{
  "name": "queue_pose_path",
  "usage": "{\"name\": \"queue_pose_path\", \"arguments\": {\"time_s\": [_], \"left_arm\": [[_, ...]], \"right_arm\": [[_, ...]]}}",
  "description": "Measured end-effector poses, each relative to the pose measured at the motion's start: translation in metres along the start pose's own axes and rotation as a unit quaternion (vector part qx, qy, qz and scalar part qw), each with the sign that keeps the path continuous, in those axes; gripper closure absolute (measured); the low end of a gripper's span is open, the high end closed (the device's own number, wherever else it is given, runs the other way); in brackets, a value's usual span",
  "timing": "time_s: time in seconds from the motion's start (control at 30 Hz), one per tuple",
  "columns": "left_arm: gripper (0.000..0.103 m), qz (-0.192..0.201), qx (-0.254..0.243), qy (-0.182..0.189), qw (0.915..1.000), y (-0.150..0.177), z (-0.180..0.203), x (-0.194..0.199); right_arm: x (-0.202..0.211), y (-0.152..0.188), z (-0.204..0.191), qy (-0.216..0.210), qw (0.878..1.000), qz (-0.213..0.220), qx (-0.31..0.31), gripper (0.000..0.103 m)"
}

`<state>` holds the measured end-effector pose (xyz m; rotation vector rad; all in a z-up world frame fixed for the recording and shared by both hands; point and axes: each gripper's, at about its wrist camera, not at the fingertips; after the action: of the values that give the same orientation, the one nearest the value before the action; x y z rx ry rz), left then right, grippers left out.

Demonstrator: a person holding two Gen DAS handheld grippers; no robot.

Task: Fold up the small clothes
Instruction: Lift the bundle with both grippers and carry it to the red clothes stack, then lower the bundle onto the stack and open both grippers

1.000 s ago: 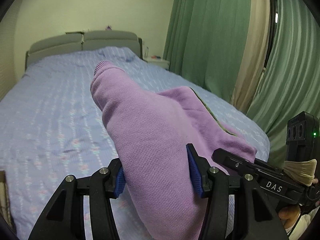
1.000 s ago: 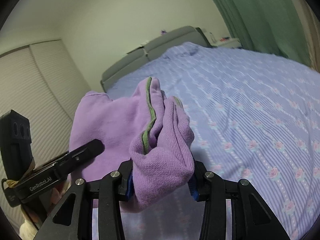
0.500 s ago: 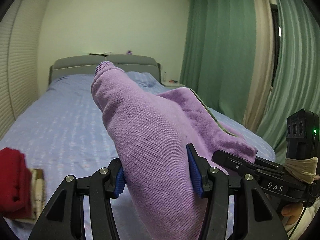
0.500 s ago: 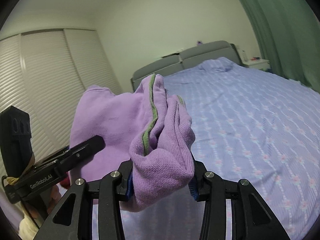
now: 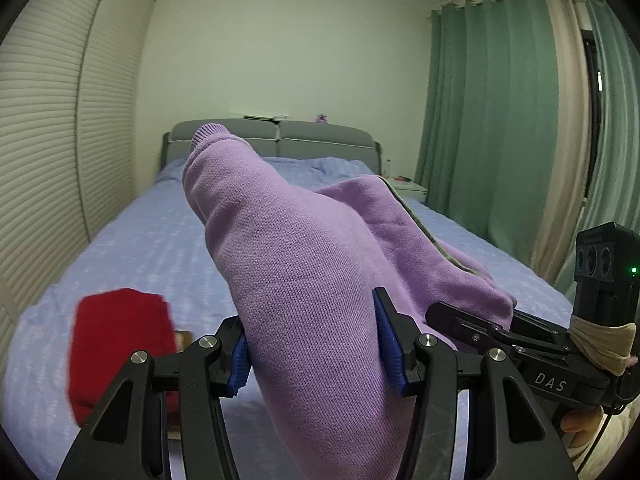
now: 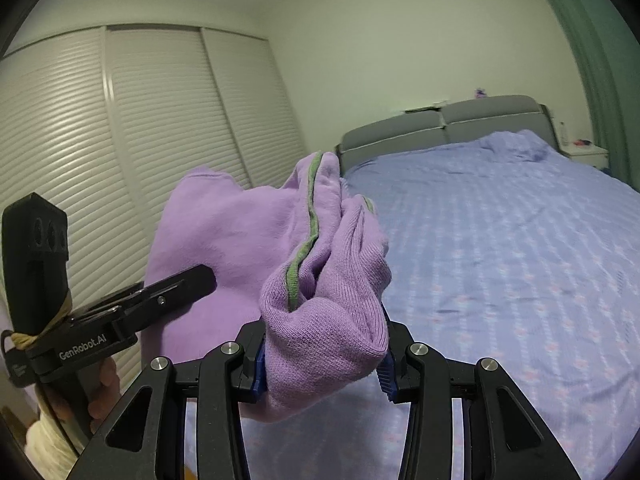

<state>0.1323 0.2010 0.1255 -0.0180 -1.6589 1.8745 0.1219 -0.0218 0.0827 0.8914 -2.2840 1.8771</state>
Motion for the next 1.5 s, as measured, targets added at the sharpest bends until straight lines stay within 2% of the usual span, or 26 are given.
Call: {"name": "queue_pose_path", "arguments": {"time_s": [0.5,0.8,1.0,1.2,1.33,1.5], "left_arm": [[0.05,-0.014,0.032,-0.022,0.9992,-0.005,-0.118,0.029],[0.05,-0.033,0.044,-0.042,0.9976,-0.019,-0.178,0.034],[0.05,-0.071,0.055,-0.035,0.9953,-0.004,-0.209,0.018],[0.05,-0.106,0.069,-0.061,0.9901,0.028,-0.238,-0.007],[0.048,-0.115,0.073,-0.068,0.9884,0.047,-0.249,-0.011],[0.039,-0.112,0.068,-0.089,0.9873,0.055,-0.253,-0.009]], "right_arm": [[-0.087,-0.005,-0.106,-0.032,0.998,-0.006,0.062,0.06],[-0.136,-0.015,-0.156,-0.045,0.997,-0.025,0.057,0.06],[-0.16,-0.002,-0.167,-0.042,0.997,-0.052,0.038,0.06],[-0.184,0.034,-0.181,-0.04,0.994,-0.096,0.038,0.06],[-0.197,0.047,-0.177,-0.04,0.992,-0.12,0.03,0.06],[-0.205,0.053,-0.157,-0.065,0.986,-0.156,-0.008,0.053]]}}
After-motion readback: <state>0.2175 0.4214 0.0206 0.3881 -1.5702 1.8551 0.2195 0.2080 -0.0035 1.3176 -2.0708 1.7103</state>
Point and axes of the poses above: each gripper's, at about its wrist camera, not at the fingertips, and x roughly against the way its jaws point, z to its right, y to its underside, and after that the axes turned 12 degrees about y, right-handed
